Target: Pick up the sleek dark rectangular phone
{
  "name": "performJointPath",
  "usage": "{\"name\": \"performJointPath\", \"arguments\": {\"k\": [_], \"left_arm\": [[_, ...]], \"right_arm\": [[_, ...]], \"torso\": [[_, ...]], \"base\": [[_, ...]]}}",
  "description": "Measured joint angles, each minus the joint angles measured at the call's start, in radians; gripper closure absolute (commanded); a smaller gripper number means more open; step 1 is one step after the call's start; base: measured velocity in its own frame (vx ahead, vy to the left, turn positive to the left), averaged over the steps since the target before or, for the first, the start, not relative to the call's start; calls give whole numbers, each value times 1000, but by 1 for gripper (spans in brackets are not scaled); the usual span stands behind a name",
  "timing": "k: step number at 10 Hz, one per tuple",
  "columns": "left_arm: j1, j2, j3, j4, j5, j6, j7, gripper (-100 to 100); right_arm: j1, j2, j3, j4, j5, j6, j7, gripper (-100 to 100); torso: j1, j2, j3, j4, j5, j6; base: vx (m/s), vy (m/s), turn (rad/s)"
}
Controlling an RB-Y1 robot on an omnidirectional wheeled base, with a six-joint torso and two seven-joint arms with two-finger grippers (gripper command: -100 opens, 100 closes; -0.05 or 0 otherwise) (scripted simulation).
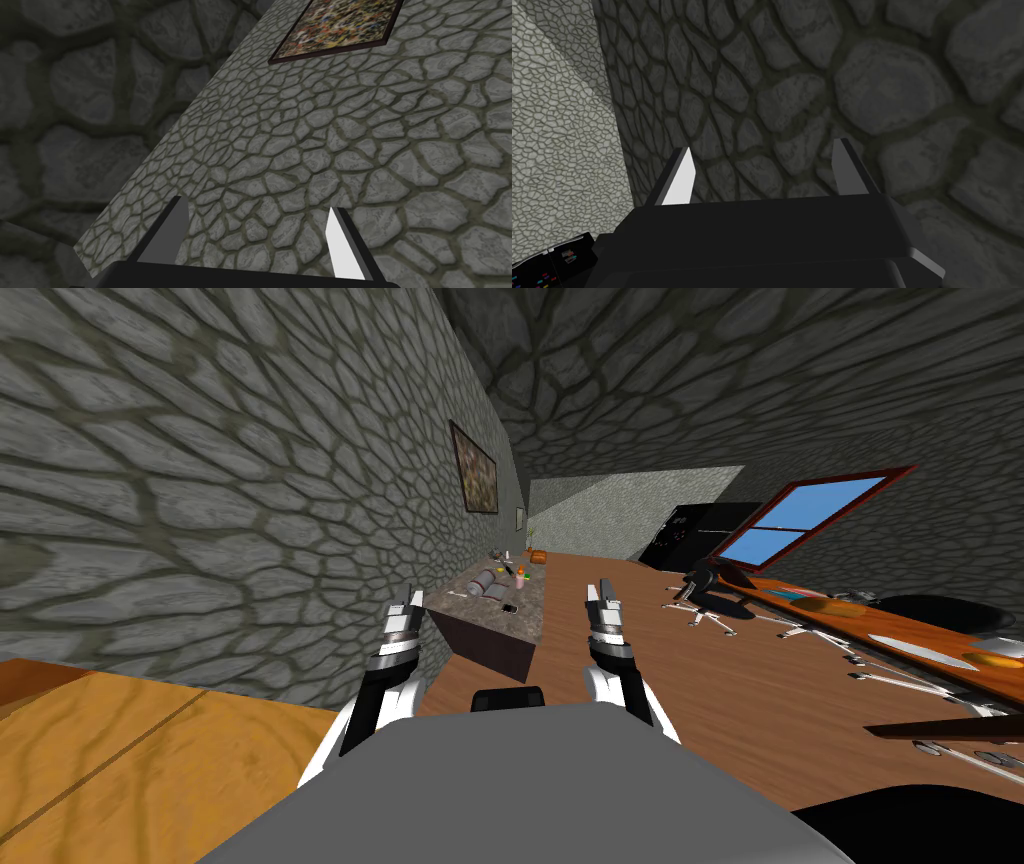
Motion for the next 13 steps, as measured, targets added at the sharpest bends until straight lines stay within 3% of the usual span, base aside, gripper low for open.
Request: {"name": "performJointPath", "arguments": {"k": [13], "left_arm": [[0,0,0,0,0,0,0,0]], "right_arm": [[-79,-341,60,135,57,-54,49,-100]], "torso": [[4,1,0,0,1,0]], "base": [[-9,58,53]]}}
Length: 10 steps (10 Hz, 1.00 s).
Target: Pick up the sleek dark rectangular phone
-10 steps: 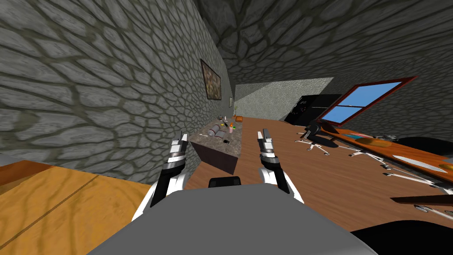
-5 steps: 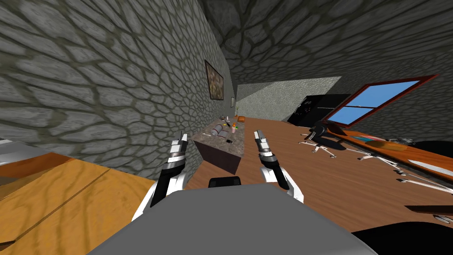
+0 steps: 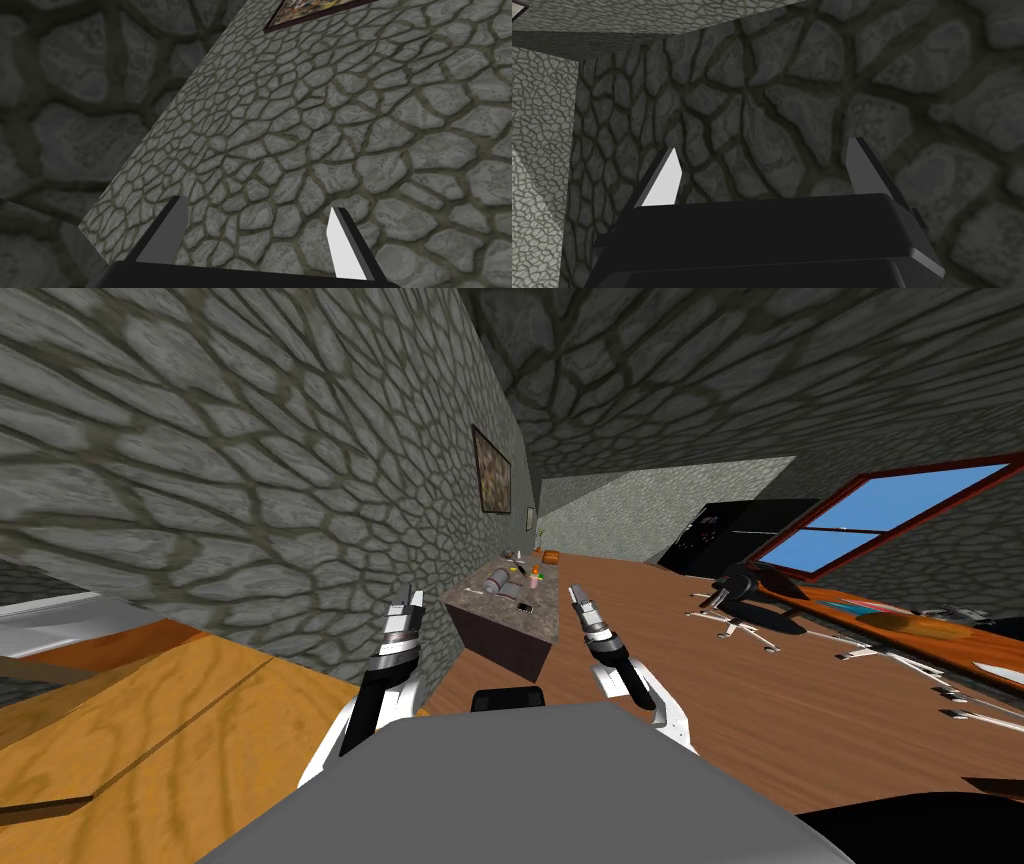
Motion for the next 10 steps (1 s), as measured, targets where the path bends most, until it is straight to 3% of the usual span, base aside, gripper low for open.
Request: {"name": "performJointPath", "arguments": {"k": [10], "left_arm": [[0,0,0,0,0,0,0,0]], "right_arm": [[-73,-293,64,139,60,-45,41,-100]], "torso": [[0,0,0,0,0,0]], "base": [[-1,66,76]]}}
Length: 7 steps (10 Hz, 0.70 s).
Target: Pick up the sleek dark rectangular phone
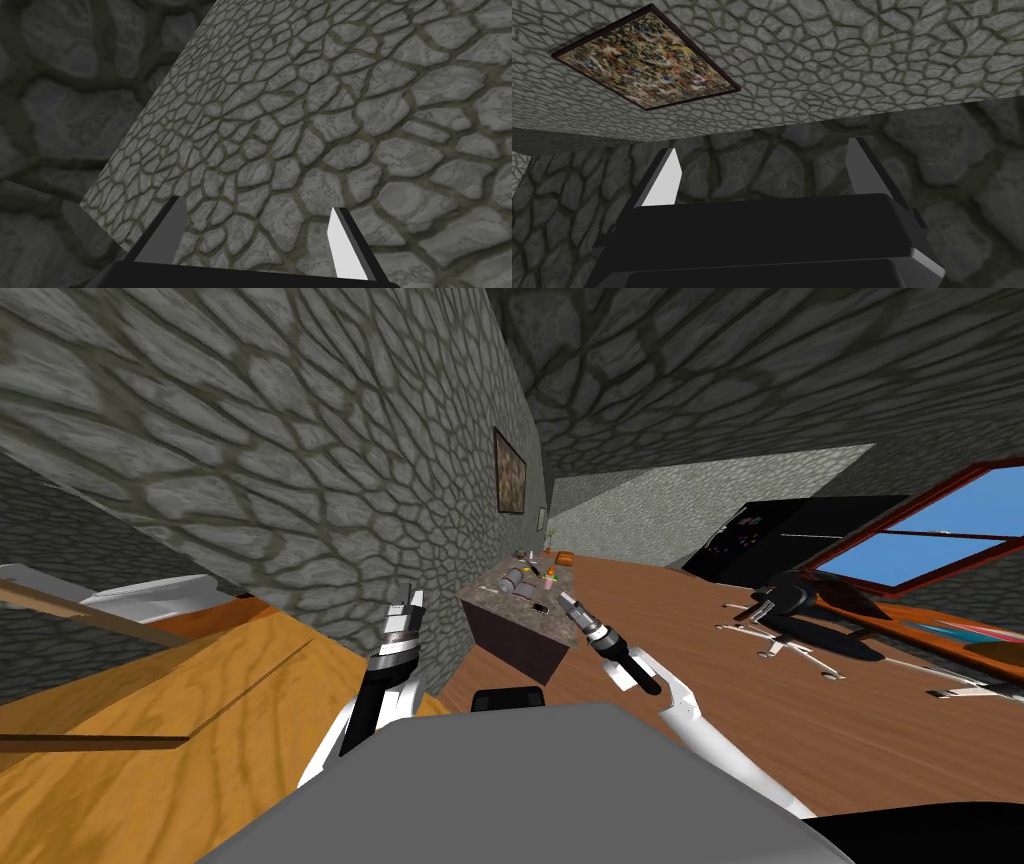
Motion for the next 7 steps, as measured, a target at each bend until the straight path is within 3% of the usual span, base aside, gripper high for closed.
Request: {"name": "performJointPath", "arguments": {"k": [7], "left_arm": [[0,0,0,0,0,0,0,0]], "right_arm": [[-31,-198,49,85,46,-23,20,-100]], "torso": [[0,-1,0,0,0,0]], "base": [[12,56,79]]}}
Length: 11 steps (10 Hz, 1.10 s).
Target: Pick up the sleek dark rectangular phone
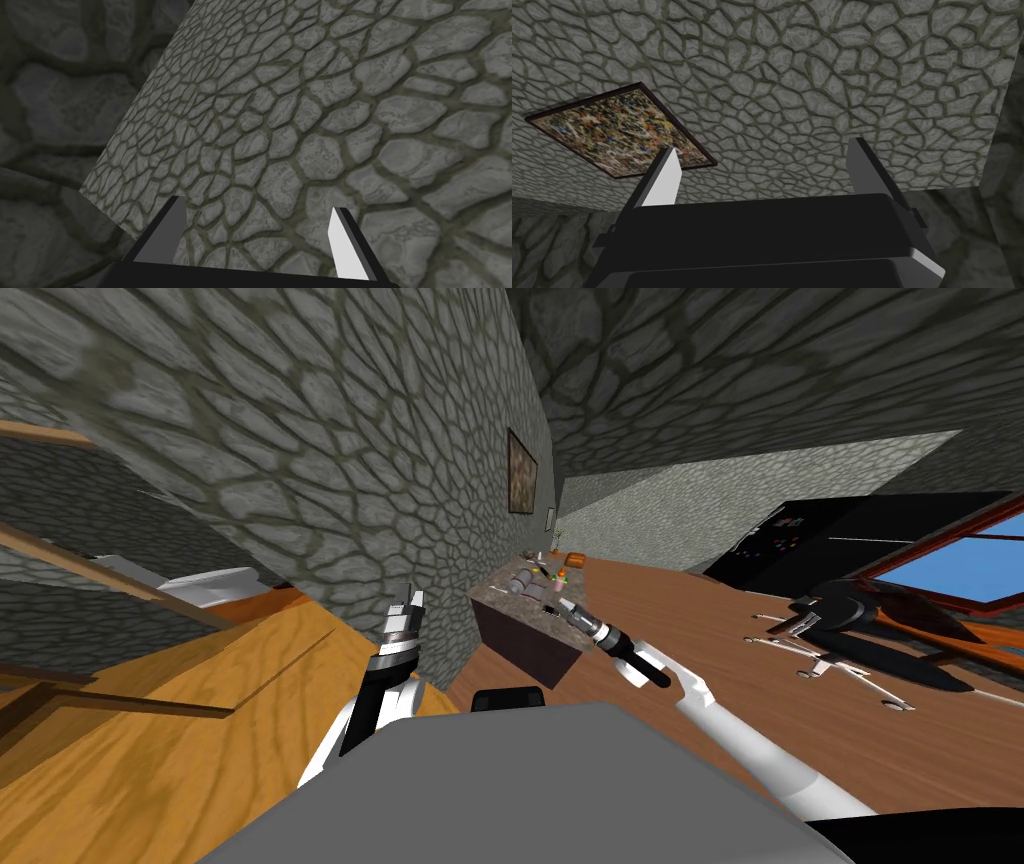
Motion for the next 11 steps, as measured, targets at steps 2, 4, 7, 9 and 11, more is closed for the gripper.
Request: {"name": "performJointPath", "arguments": {"k": [2,4,7,9,11], "left_arm": [[0,0,0,0,0,0,0,0],[0,0,0,0,0,0,0,0],[0,0,0,0,0,0,0,0],[0,0,0,0,0,0,0,0],[0,0,0,0,0,0,0,0]], "right_arm": [[3,-63,12,29,15,-15,7,-100],[-15,-121,36,69,33,-23,11,-100],[-24,-212,62,112,56,-31,13,-100],[-20,-279,75,135,71,-34,12,-100],[-31,-325,107,177,97,-39,18,-100]], "torso": [[1,0,0,0,0,0],[0,-1,0,0,0,0],[-1,-1,0,0,0,1],[-1,0,0,0,0,1],[-1,-1,-1,0,0,1]], "base": [[21,71,96],[17,65,115],[26,59,118],[32,48,116],[40,45,141]]}}
